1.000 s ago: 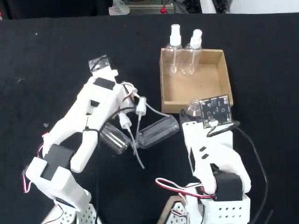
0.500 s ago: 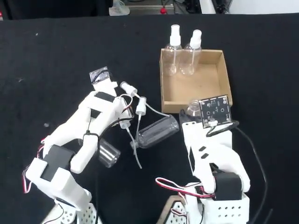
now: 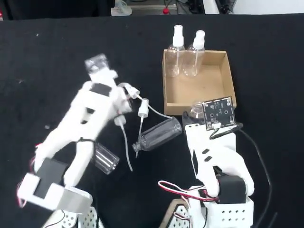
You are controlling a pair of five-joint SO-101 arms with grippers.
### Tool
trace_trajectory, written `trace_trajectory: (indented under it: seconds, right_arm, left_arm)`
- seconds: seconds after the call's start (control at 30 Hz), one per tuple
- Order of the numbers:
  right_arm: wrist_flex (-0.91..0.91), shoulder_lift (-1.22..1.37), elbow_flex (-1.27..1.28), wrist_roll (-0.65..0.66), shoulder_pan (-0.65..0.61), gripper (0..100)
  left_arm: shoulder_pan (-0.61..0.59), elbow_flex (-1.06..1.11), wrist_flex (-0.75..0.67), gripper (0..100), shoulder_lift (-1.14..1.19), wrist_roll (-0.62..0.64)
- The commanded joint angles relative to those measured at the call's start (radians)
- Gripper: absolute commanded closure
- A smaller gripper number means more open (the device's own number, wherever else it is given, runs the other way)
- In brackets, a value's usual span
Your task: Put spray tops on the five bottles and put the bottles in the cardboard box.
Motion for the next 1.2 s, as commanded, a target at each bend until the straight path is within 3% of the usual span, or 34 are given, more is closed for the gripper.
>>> trace_trajectory:
  seconds: [0.0,0.2,0.37,0.47,0.6,0.97,1.17]
  right_arm:
    - [-0.023,-0.013,-0.007,-0.023,0.015,98.8]
    - [-0.006,-0.047,-0.013,-0.112,0.011,98.8]
    - [0.014,-0.202,0.036,-0.104,-0.124,98.8]
    - [0.008,-0.329,0.107,-0.103,-0.226,98.8]
    - [0.008,-0.407,0.156,-0.103,-0.285,98.8]
    - [-0.011,-0.403,0.174,-0.112,-0.29,98.7]
    - [-0.11,-0.404,0.236,-0.114,-0.292,98.7]
  left_arm:
    - [-0.076,-0.12,0.126,97,-0.17,-0.037]
    - [-0.188,-0.087,0.144,97,-0.354,-0.318]
    - [-0.232,-0.012,0.144,97,-0.505,-0.508]
    - [-0.232,0.027,0.087,97,-0.603,-0.508]
    - [-0.219,0.127,-0.087,97,-0.726,-0.508]
    - [0.111,0.263,-0.485,97,-0.964,-0.508]
    - [0.202,0.289,-0.773,97,-0.985,-0.508]
